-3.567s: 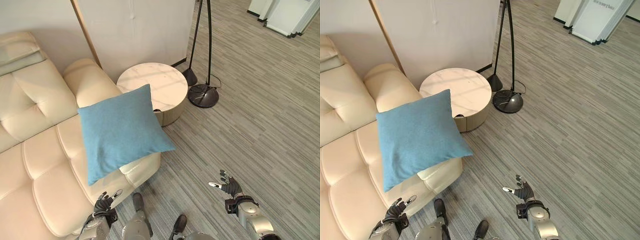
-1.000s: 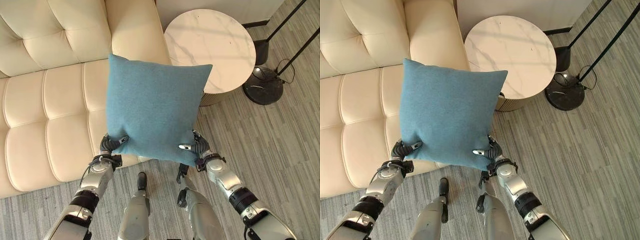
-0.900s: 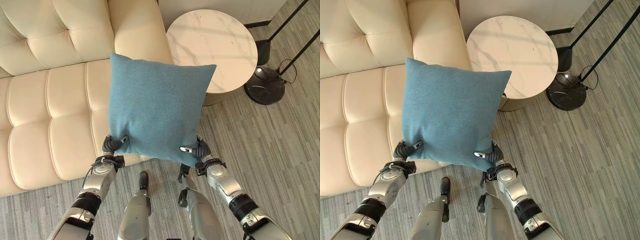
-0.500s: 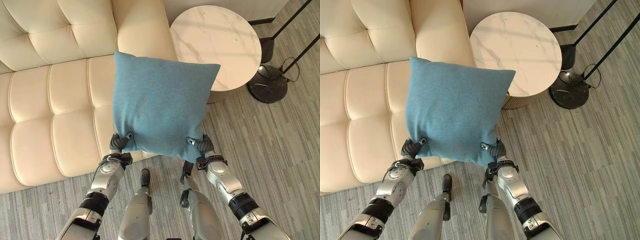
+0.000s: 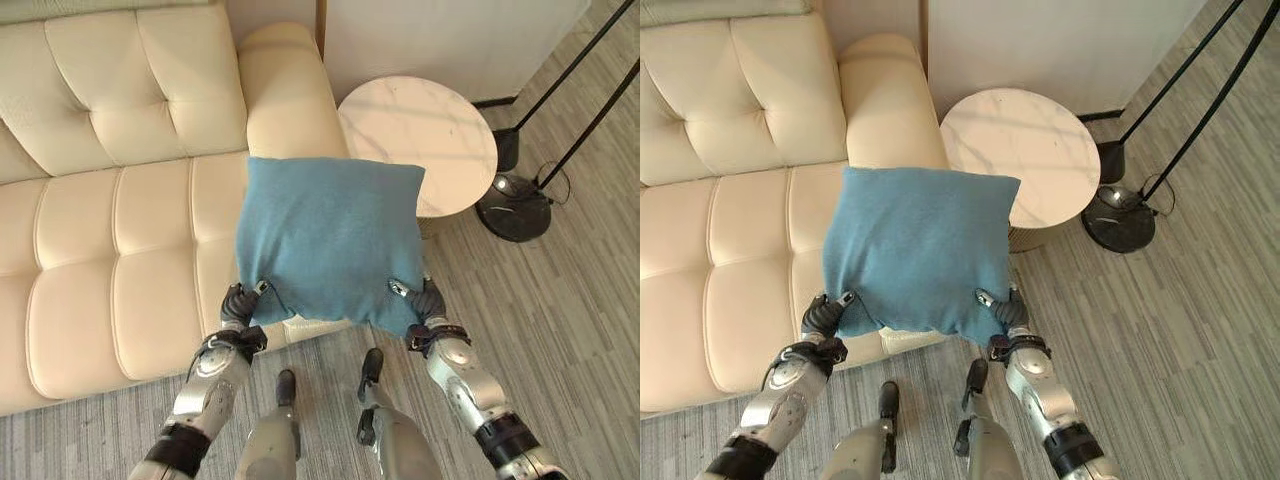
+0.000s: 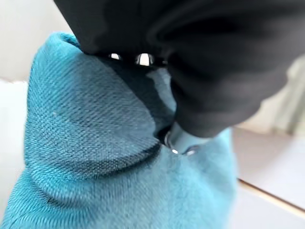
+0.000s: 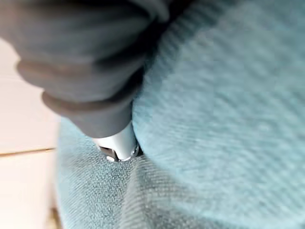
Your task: Pick up all the scattered cushions and arrange them neatly on the sofa.
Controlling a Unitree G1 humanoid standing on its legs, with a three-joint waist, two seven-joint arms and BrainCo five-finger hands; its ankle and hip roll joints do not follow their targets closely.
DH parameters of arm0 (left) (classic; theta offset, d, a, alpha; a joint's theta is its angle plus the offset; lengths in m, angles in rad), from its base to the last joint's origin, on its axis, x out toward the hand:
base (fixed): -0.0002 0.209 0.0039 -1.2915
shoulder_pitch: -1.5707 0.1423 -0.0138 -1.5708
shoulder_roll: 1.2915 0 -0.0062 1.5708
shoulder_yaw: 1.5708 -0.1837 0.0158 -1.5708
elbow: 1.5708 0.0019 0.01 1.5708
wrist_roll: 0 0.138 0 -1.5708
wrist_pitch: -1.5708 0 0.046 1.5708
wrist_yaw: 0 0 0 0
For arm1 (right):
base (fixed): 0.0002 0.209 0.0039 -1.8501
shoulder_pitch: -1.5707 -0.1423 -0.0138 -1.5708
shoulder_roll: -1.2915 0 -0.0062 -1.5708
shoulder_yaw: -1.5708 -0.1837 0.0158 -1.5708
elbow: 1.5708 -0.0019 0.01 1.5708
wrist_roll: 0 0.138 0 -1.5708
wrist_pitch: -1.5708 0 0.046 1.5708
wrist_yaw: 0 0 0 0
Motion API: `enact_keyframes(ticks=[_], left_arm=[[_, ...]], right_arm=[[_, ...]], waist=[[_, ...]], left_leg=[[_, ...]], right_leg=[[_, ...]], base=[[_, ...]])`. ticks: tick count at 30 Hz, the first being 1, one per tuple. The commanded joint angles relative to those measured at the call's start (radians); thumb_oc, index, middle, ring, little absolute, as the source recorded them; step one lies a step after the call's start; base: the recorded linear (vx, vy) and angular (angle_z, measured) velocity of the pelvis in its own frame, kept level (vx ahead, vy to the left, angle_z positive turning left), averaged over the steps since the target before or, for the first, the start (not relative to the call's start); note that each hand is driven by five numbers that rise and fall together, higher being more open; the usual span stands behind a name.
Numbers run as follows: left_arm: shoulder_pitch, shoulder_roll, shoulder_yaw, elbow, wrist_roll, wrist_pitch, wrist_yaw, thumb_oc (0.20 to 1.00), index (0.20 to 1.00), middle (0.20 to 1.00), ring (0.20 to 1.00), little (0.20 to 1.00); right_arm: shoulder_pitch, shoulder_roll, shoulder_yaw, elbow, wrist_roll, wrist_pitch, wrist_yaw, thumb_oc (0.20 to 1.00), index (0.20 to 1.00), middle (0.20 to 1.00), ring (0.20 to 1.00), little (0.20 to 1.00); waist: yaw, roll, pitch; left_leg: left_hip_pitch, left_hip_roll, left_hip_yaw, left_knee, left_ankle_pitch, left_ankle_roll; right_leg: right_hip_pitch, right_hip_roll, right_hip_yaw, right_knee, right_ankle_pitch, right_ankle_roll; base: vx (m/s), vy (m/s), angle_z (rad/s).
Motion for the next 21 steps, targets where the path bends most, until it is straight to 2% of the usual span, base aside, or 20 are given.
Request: enact_keyframes(ticks=[1,5,9,12,17,19,20,21], left_arm=[[-0.052,-0.063,-0.05,-0.174,0.061,-0.071,-0.123,0.2,0.2,0.2,0.2,0.2],[-0.023,-0.049,-0.036,-0.224,0.094,-0.078,-0.122,0.2,0.2,0.2,0.2,0.2],[0.011,-0.013,-0.016,-0.28,0.151,-0.094,-0.125,0.2,0.2,0.2,0.2,0.2],[0.049,0.003,0.016,-0.318,0.163,-0.098,-0.129,0.2,0.2,0.2,0.2,0.2],[0.099,-0.003,0.069,-0.386,0.167,-0.116,-0.121,0.2,0.2,0.2,0.2,0.2],[0.113,-0.001,0.094,-0.417,0.178,-0.126,-0.114,0.2,0.2,0.2,0.2,0.2],[0.139,-0.01,0.11,-0.455,0.187,-0.141,-0.1,0.2,0.2,0.2,0.2,0.2],[0.137,-0.011,0.106,-0.458,0.187,-0.142,-0.096,0.2,0.2,0.2,0.2,0.2]], right_arm=[[-0.01,0.032,0.032,-0.14,-0.028,-0.078,0.111,0.2,0.2,0.2,0.2,0.2],[0.03,0.022,0.013,-0.187,-0.035,-0.085,0.126,0.2,0.2,0.2,0.2,0.2],[0.078,-0.004,-0.021,-0.251,-0.035,-0.102,0.155,0.2,0.2,0.2,0.2,0.2],[0.107,-0.022,-0.045,-0.297,-0.018,-0.112,0.176,0.2,0.2,0.2,0.2,0.2],[0.131,-0.024,-0.067,-0.358,-0.003,-0.129,0.192,0.2,0.2,0.2,0.2,0.2],[0.131,-0.029,-0.066,-0.388,0.009,-0.138,0.198,0.2,0.2,0.2,0.2,0.2],[0.152,-0.044,-0.065,-0.427,0.029,-0.158,0.206,0.2,0.2,0.2,0.2,0.2],[0.151,-0.053,-0.064,-0.433,0.031,-0.165,0.204,0.2,0.2,0.2,0.2,0.2]], waist=[[-0.022,0.068,-0.057],[-0.023,0.074,-0.07],[-0.028,0.101,-0.083],[-0.022,0.112,-0.108],[0.004,0.108,-0.136],[0.015,0.11,-0.152],[0.021,0.11,-0.137],[0.019,0.113,-0.132]], left_leg=[[0.035,0.011,-0.045,-0.13,0.006,0.008],[0.059,0.013,-0.036,-0.136,0.006,0.011],[0.08,0.028,-0.037,-0.138,0.018,0.016],[0.084,0.029,-0.038,-0.137,0.028,0.015],[0.072,0.03,-0.031,-0.131,0.047,0.004],[0.065,0.043,-0.021,-0.129,0.062,-0.011],[0.027,0.08,-0.042,-0.104,0.123,-0.059],[0.008,0.087,-0.055,-0.098,0.139,-0.068]], right_leg=[[0.112,-0.033,0.007,0.039,-0.178,0.136],[0.12,-0.027,0.014,0.062,-0.184,0.141],[0.138,0.006,0.06,0.197,-0.254,0.131],[0.172,0.027,0.08,0.245,-0.283,0.12],[0.255,0.048,0.091,0.196,-0.305,0.108],[0.289,0.059,0.077,0.138,-0.342,0.094],[0.306,0.115,0.086,0.086,-0.383,0.046],[0.306,0.127,0.075,0.077,-0.385,0.038]], base=[[0.04,0.032,-0.18],[0.0,0.017,-0.17],[-0.04,-0.017,-0.1],[-0.02,-0.076,0.1],[-0.08,-0.141,0.01],[-0.16,-0.308,-0.15],[-0.28,-0.495,0.09],[-0.33,-0.518,0.14]])
